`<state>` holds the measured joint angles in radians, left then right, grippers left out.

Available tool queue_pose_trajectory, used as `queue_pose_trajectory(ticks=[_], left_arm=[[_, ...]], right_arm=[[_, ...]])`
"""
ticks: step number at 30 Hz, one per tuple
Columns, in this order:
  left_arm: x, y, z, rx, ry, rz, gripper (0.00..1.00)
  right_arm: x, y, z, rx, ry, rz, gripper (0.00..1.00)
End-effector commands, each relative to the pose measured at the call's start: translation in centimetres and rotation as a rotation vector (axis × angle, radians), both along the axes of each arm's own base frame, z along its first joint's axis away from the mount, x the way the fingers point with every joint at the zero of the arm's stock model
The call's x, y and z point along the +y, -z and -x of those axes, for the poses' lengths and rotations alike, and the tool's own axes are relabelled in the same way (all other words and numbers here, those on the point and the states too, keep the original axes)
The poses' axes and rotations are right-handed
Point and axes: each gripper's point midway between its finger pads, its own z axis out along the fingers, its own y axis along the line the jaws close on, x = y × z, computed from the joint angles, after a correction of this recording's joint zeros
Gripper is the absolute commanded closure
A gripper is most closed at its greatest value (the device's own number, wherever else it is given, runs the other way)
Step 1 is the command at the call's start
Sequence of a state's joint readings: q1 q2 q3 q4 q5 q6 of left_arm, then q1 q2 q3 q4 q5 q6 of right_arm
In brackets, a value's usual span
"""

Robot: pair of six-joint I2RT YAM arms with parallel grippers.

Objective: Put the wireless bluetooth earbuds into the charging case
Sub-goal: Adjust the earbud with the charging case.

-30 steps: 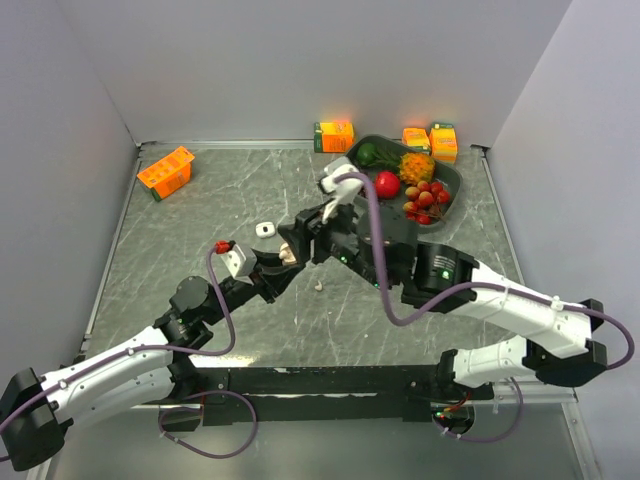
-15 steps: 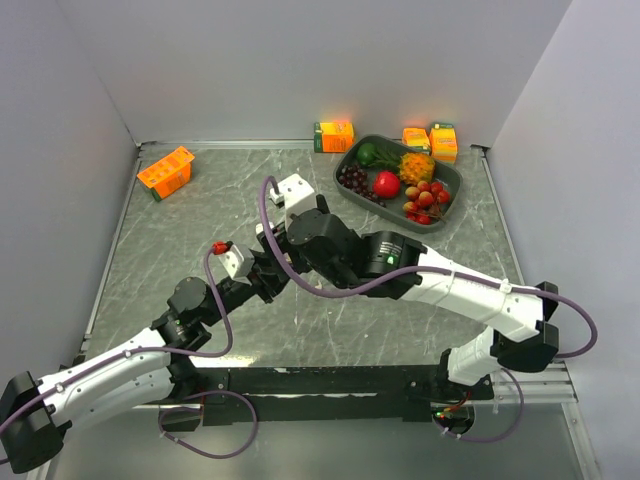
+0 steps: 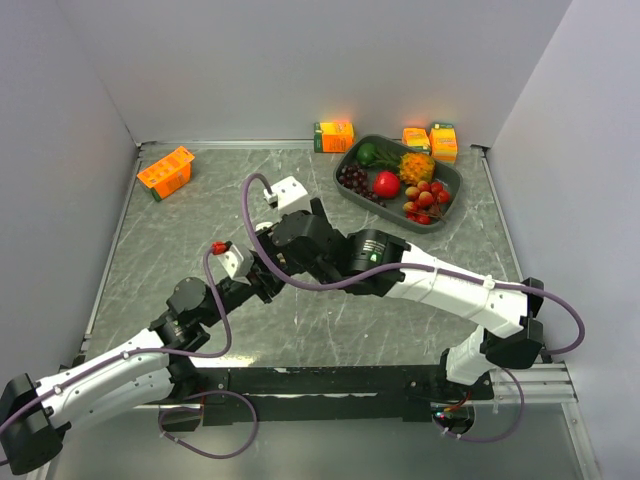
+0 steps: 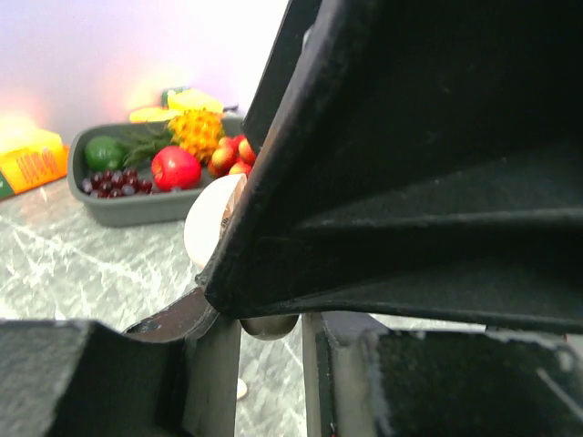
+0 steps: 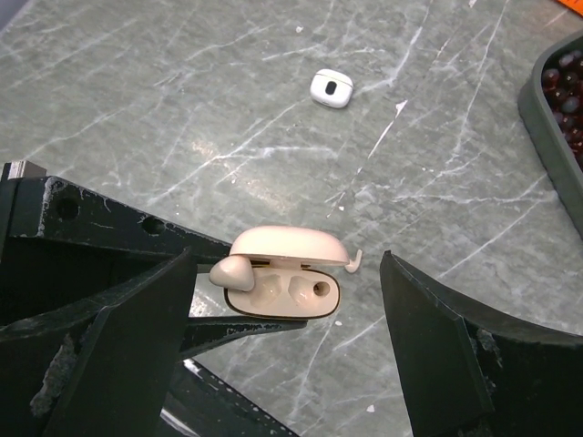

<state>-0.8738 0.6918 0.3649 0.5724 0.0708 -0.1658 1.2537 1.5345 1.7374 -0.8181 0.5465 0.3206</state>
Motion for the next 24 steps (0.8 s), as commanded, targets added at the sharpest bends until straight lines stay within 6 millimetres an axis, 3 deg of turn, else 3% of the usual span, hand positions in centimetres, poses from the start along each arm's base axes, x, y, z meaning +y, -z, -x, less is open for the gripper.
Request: queue_pose_trajectory(ticks=[1,24], left_arm=[[0.4,-3.7,0.3,-0.071,-0.004,0.07,0.99],[0.9,-3.9,0.0,-0.077,-0.034,0.071,0.99]], right_arm=[[-0.6,-0.4,-0.7,-0.001,0.042,-0.002,0.11],[-2.8,-1.2,0.0,-0.01,0.049,-0.025,0.12]])
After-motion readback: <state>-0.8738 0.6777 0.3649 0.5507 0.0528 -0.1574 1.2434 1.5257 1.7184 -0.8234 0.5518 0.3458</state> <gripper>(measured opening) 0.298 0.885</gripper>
